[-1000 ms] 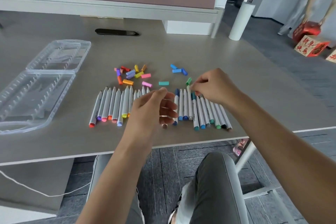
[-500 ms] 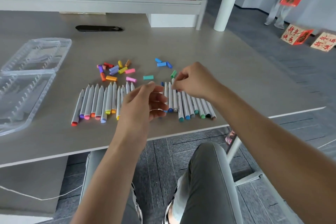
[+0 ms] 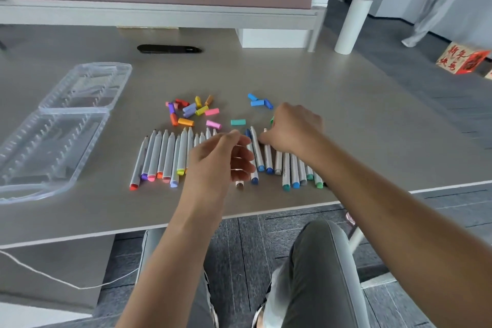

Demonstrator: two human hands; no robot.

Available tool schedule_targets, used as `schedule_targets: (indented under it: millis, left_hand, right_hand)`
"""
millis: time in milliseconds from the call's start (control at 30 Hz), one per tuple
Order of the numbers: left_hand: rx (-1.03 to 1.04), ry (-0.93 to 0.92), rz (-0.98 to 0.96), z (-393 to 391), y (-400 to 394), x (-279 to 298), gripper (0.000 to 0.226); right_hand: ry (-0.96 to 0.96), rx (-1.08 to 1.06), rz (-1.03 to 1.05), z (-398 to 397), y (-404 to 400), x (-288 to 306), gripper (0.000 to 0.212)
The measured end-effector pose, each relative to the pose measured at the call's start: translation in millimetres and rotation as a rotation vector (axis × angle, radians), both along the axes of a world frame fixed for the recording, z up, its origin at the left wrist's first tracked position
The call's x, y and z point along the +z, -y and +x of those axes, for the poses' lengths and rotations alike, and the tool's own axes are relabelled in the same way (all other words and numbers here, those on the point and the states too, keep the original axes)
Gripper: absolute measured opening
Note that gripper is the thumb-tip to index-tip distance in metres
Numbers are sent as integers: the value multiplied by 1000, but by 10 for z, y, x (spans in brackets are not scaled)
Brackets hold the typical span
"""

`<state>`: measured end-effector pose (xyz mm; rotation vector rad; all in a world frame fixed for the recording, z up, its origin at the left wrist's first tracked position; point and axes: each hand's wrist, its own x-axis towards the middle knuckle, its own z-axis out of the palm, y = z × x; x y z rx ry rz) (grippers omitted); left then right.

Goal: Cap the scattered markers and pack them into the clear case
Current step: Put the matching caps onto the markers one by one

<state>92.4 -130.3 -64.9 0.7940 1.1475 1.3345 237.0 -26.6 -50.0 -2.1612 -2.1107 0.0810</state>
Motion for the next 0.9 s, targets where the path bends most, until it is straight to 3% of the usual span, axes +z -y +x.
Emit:
schedule_targets:
  millis: [167, 333, 433, 667, 900]
  left_hand:
    - [37, -114, 81, -2, -68, -31, 20]
    - [69, -291, 145, 8, -152, -51, 7]
    - [83, -411, 125, 96, -256, -42, 12]
    - [-110, -106, 1, 342, -513, 41, 47]
    - [-117, 150, -70, 284, -609, 62, 36]
  right_hand:
    - [-66, 5, -40, 1, -30, -8, 34]
    - [-441, -33, -71, 146, -25, 131, 46]
    - [-580, -48, -63, 224, -25, 247, 38]
    - [-644, 21, -54, 288, -132, 211, 41]
    - [-559, -39, 98, 424, -674, 21, 13]
